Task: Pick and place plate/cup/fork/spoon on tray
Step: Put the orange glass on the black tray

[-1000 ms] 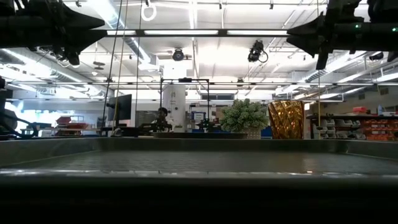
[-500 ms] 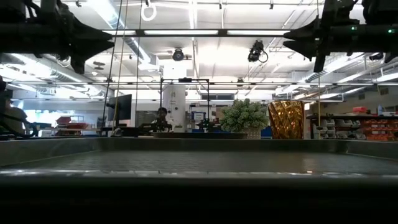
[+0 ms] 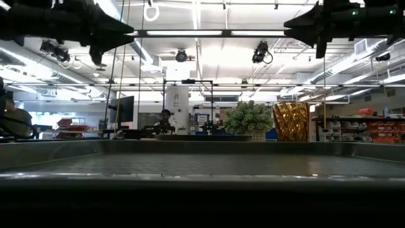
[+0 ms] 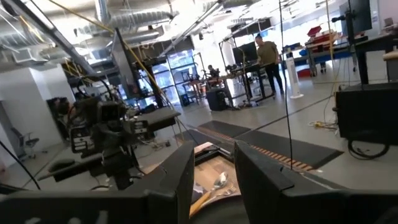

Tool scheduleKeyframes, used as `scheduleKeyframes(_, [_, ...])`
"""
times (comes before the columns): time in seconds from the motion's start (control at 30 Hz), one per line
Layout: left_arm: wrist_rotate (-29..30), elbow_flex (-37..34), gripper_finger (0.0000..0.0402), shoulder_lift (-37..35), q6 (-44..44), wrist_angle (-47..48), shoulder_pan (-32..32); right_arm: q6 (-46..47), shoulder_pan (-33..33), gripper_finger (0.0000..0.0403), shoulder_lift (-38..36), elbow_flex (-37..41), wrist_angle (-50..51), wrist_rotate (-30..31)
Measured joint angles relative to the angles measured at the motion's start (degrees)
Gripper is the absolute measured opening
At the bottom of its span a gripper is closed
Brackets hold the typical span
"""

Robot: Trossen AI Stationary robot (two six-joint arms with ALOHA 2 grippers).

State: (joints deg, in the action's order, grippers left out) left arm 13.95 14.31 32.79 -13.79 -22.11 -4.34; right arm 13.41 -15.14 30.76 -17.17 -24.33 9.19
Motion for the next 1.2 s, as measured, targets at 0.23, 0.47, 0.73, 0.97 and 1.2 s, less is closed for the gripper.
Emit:
scheduleKeyframes(0.23, [-1.7, 5.4, 0.018, 8.1, 1.9, 1.6, 0.0, 2.1, 0.0, 0.0121, 0.0, 0.0, 1.1, 0.1])
scheduleKeyframes(0.47, [-2.7, 10.6, 0.0183, 16.1, 3.1, 3.3, -0.6, 2.9, 1.4, 0.0121, 0.1, 0.0, 1.6, 0.1])
scheduleKeyframes(0.73, [-9.6, 13.6, 0.0182, 23.0, 3.1, 3.2, -3.9, 3.0, 3.6, 0.0121, 2.3, 0.0, 1.5, 0.7])
scheduleKeyframes(0.97, [-9.8, 15.8, 0.0172, 28.8, 6.2, 3.2, -5.1, 3.6, 5.7, 0.0121, 6.4, 0.0, -1.3, 2.2])
scheduleKeyframes(1.2, [-13.9, 20.7, 0.0173, 34.7, 8.4, 5.1, -6.7, 3.4, 6.8, 0.0121, 6.7, 0.0, -1.8, 2.3])
